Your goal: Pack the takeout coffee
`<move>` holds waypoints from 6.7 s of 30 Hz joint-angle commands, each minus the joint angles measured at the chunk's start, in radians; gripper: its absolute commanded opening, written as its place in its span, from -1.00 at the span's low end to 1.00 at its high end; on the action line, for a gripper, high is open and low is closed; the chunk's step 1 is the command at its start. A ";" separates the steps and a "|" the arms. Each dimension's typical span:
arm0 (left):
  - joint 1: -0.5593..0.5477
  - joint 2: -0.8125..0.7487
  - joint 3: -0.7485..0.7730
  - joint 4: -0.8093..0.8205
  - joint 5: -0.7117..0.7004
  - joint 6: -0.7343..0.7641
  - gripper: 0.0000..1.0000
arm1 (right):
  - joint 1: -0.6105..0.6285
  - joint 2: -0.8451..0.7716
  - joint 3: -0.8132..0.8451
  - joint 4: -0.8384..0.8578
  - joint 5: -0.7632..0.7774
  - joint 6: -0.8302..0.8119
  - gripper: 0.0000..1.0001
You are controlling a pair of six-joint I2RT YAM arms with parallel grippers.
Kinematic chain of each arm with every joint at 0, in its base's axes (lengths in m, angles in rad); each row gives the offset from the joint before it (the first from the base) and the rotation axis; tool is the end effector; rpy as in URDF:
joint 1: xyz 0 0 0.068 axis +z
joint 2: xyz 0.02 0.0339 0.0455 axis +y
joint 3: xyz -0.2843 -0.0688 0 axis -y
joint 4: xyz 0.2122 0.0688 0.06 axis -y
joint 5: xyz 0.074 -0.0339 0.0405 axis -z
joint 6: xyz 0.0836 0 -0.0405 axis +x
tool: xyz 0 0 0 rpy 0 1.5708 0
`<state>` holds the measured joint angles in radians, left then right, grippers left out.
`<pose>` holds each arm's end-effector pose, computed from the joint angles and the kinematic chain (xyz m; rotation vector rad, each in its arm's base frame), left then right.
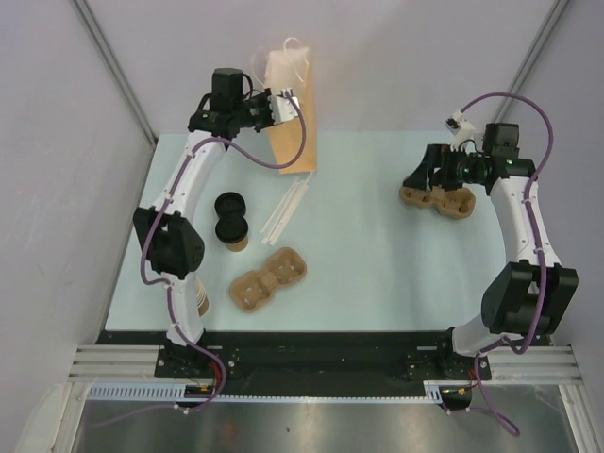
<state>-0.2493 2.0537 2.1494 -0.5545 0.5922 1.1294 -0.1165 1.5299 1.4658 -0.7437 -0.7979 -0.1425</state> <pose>0.4595 -0.1651 0.3818 1.4966 1.2456 -0.0216 0.3203 0.0228 0.3482 -0.3964 2.1720 0.7972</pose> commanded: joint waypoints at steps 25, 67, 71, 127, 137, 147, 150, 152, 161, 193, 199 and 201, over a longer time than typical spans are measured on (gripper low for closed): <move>-0.774 -0.395 -0.451 -0.177 -0.520 -0.494 -1.00 | -0.163 -0.270 0.048 -0.336 0.037 -0.107 0.99; -0.281 -0.526 -0.137 -0.236 -0.029 -1.115 0.25 | 0.043 -0.168 0.238 -0.157 -0.167 0.050 0.64; -0.286 -0.492 -0.157 -0.234 0.020 -1.157 0.29 | 0.083 -0.106 0.291 -0.123 -0.219 0.119 0.66; -0.228 -0.503 -0.569 -0.090 -0.083 -1.275 -1.00 | 0.020 -0.079 0.039 -0.284 -0.178 -0.092 -1.00; -0.231 -0.403 -0.574 -0.055 -0.009 -1.307 -1.00 | 0.060 -0.027 -0.044 -0.218 -0.139 -0.089 -1.00; -0.257 -0.339 -0.609 -0.002 0.047 -1.327 -1.00 | 0.143 0.027 -0.074 -0.166 -0.129 -0.062 -1.00; -0.265 -0.333 -0.628 0.019 0.054 -1.338 -1.00 | 0.158 0.038 -0.078 -0.163 -0.132 -0.060 -1.00; -0.266 -0.333 -0.635 0.025 0.055 -1.347 -1.00 | 0.167 0.042 -0.079 -0.158 -0.130 -0.058 -1.00; -0.262 -0.380 -0.594 0.011 0.043 -1.313 -0.78 | 0.133 -0.007 -0.075 -0.151 -0.141 -0.039 -0.89; -0.009 -0.599 -0.442 0.097 0.222 -1.209 0.99 | -0.023 -0.140 0.152 -0.227 -0.190 -0.020 0.99; 0.113 -0.664 -0.513 -0.229 0.418 -0.531 0.99 | -0.097 -0.134 0.199 -0.286 -0.225 -0.063 0.99; 0.111 -0.704 -0.610 -0.329 0.417 -0.176 0.99 | -0.107 -0.129 0.211 -0.299 -0.230 -0.074 0.99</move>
<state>-0.1318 1.4158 1.6604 -0.6090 0.8833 0.2497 -0.1986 1.4246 1.6180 -0.9985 -0.9825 -0.1761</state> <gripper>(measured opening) 0.995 0.995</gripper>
